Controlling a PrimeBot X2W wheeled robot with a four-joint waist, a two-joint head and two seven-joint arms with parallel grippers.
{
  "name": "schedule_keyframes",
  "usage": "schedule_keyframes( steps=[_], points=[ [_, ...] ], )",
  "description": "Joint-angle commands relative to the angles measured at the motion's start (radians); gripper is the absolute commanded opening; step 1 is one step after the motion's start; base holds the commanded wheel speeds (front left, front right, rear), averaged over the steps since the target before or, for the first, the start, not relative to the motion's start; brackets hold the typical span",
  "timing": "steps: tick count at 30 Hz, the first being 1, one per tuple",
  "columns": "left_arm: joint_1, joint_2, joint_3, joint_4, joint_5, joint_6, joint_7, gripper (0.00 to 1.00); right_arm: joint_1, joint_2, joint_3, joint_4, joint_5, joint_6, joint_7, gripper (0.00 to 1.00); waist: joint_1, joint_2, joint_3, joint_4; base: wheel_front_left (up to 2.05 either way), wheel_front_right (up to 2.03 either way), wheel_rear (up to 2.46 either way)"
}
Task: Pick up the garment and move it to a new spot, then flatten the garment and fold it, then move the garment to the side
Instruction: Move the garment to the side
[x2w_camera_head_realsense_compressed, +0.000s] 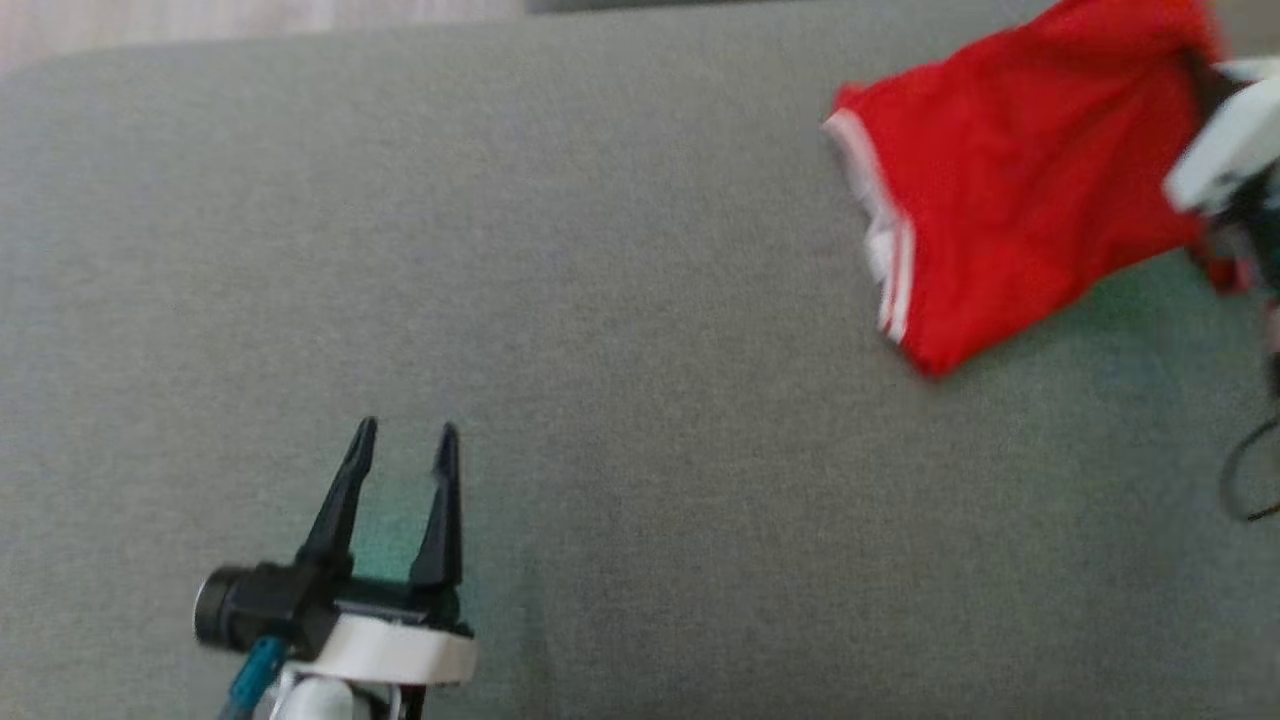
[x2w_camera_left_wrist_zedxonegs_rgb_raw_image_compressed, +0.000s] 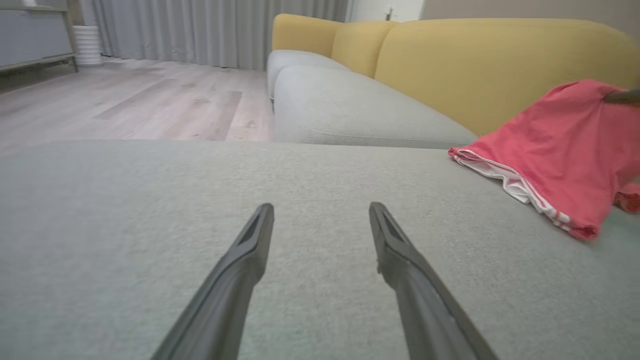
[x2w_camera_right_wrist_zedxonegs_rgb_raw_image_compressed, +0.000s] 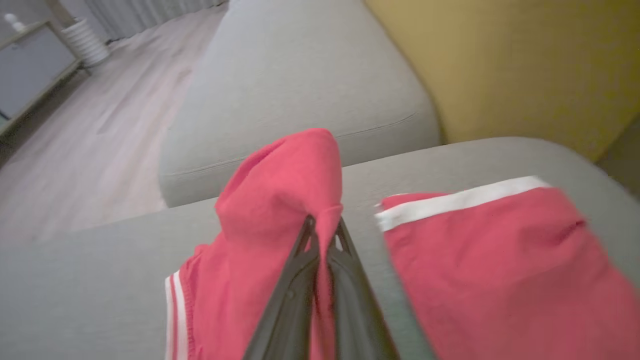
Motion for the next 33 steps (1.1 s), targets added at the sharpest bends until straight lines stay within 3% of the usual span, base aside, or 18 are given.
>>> schedule_keyframes(
  steps=[1, 7, 8, 9, 10, 11, 16, 20, 26, 33],
  points=[
    [-0.033, 0.003, 0.023, -0.038, 0.01, -0.007, -0.01, 1.0, -0.064, -0.045, -0.031, -0.018, -0.035, -0.001, -0.008, 0.0, -0.0002, 0.0, 0.063, -0.02, 0.0, 0.0, 0.0],
    [-0.065, 0.019, 0.02, -0.057, 0.013, -0.014, -0.01, 1.0, -0.151, -0.128, -0.204, 0.007, -0.202, -0.001, -0.037, 0.0, -0.0002, 0.0, 0.128, -0.013, 0.0, 0.0, 0.0],
    [-0.067, 0.022, 0.022, -0.06, 0.014, -0.014, -0.01, 1.0, -0.16, -0.135, -0.238, 0.013, -0.234, -0.001, -0.044, 0.04, -0.0002, 0.0, 0.136, -0.012, 0.0, 0.0, 0.0],
    [-0.068, 0.023, 0.025, -0.062, 0.012, -0.015, -0.01, 1.0, -0.167, -0.144, -0.263, 0.013, -0.277, -0.001, -0.056, 0.19, -0.0002, 0.0, 0.142, -0.011, 0.0, 0.0, 0.0],
    [-0.069, 0.025, 0.029, -0.063, 0.013, -0.015, -0.01, 1.0, -0.169, -0.144, -0.283, 0.008, -0.323, -0.001, -0.074, 0.92, -0.0002, 0.0, 0.146, -0.012, 0.0, 0.0, 0.0],
    [-0.068, 0.027, 0.032, -0.063, 0.015, -0.015, -0.01, 1.0, -0.171, -0.138, -0.316, 0.009, -0.361, -0.001, -0.081, 1.0, -0.0002, 0.0, 0.148, -0.014, 0.0, 0.0, 0.0],
    [-0.069, 0.024, 0.055, -0.069, 0.006, -0.016, -0.01, 1.0, -0.144, -0.08, -0.378, -0.056, -0.556, -0.001, -0.086, 1.0, -0.0002, 0.0, 0.143, -0.03, 0.0, 0.0, 0.0],
    [-0.062, 0.021, 0.08, -0.066, 0.003, -0.014, -0.01, 1.0, -0.084, -0.036, -0.367, -0.162, -0.609, -0.001, -0.15, 1.0, -0.0002, 0.0, 0.104, -0.043, 0.0, 0.0, 0.0],
    [-0.032, 0.015, 0.119, -0.049, 0.002, -0.001, -0.01, 1.0, 0.069, 0.041, -0.308, -0.327, -0.567, -0.001, -0.234, 1.0, -0.0002, 0.0, 0.029, -0.063, 0.0, 0.0, 0.0],
    [0.046, 0.006, 0.171, -0.04, 0.005, 0.032, -0.01, 1.0, 0.442, 0.17, -0.175, -0.599, -0.487, -0.001, -0.371, 1.0, -0.0002, 0.0, -0.095, -0.072, 0.0, 0.0, 0.0]
  ],
)
